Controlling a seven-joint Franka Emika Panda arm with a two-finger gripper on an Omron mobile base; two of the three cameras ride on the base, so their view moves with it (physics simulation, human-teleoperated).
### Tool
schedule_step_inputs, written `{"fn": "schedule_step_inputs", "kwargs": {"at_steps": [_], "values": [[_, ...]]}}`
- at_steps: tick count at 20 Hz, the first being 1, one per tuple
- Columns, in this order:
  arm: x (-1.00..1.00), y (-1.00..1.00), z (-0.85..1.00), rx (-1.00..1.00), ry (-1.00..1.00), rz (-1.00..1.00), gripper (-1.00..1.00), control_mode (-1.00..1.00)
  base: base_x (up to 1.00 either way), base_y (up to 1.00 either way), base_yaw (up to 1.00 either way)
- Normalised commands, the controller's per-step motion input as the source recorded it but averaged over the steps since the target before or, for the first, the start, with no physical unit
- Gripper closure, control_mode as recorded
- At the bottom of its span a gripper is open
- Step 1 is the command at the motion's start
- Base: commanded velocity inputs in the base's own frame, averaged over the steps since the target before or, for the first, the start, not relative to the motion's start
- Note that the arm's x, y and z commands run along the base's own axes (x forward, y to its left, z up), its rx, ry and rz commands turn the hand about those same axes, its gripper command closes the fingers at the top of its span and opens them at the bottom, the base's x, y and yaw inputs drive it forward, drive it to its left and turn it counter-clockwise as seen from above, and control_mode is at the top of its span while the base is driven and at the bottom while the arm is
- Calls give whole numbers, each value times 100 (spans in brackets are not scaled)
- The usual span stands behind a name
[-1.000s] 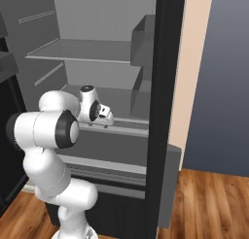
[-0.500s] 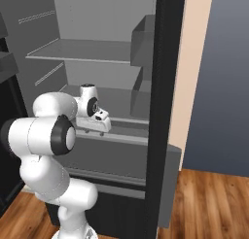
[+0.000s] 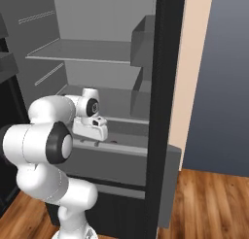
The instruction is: Fully open the fridge drawer.
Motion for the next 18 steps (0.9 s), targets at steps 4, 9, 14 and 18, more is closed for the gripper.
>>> {"fn": "schedule_step_inputs", "kwargs": {"at_steps": [4,9,14,18], "values": [[-100,-25,-68,0,27,-9,-100,-100,0,0,0],[-100,-27,-69,0,26,-9,-100,-100,0,0,0],[-100,-31,-68,0,26,-8,-100,-100,0,0,0],[-100,-33,-61,0,24,-7,-100,-100,0,0,0]]}}
